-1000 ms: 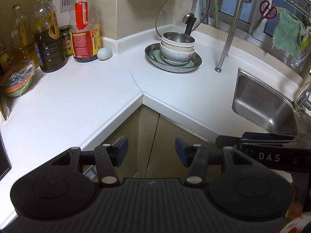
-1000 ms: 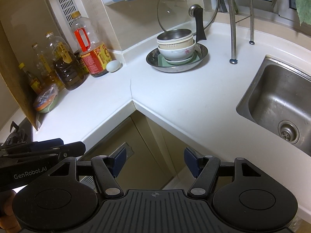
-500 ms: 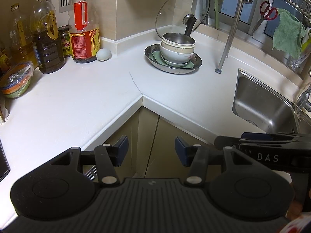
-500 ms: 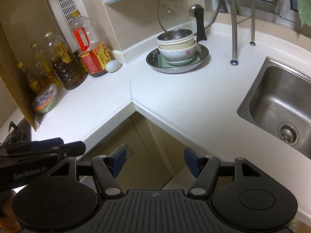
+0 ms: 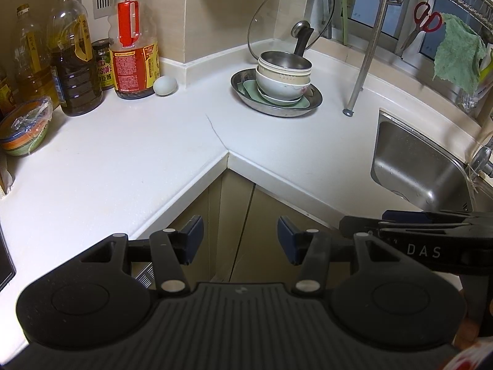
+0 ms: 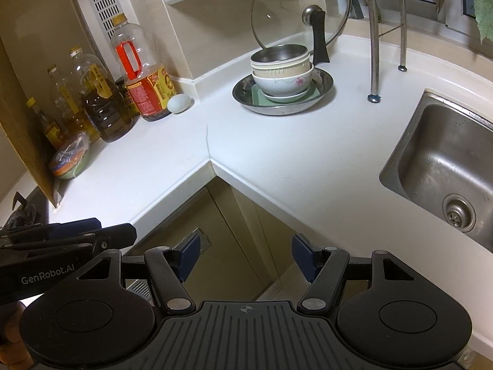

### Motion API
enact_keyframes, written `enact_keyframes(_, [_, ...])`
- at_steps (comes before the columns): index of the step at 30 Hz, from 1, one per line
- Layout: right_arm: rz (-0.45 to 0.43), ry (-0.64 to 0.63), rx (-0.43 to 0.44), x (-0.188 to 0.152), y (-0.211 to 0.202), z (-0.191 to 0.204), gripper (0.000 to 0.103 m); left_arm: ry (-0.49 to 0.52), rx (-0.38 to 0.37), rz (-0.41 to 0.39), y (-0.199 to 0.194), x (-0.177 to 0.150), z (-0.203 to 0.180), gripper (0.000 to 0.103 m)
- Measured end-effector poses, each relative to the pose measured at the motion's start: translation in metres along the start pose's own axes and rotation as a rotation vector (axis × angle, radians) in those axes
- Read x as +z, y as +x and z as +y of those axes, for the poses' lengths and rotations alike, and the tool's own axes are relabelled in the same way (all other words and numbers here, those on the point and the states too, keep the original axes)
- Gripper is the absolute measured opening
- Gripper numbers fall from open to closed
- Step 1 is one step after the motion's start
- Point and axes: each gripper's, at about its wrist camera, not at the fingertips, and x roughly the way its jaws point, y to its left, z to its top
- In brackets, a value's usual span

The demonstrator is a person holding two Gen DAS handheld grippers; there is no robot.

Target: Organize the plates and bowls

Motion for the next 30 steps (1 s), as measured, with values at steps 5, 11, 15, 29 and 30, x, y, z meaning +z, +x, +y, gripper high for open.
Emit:
enact_keyframes(5, [0.004,-0.001,-0.001,-0.0001,0.0024,0.0011,0.066,-0.001,-0.001,0.001,0.0016,0.0003,0.0007,0.050])
enact_keyframes(11, [0.007,-0.001,-0.001,0.0005,0.0030,0.0016,0.066,-0.001,-0.001,0.001,0.0021,0.0008,0.0013,0.050])
enact_keyframes(15, [0.007,-0.001,-0.002,0.0003,0.0032,0.0013,0.066,-0.002,-0.001,0.002,0.0026,0.0011,0.0014,0.050])
enact_keyframes(29, [0.008,0.000,-0.002,0.0010,0.0035,0.0019,0.066,-0.004,-0.001,0.004,0.0045,0.0019,0.0023,0.050])
enact_keyframes(30, [0.008,-0.001,-0.002,0.0011,0.0035,0.0019,0.066,-0.004,-0.001,0.004,0.0052,0.0019,0.0023,0.050])
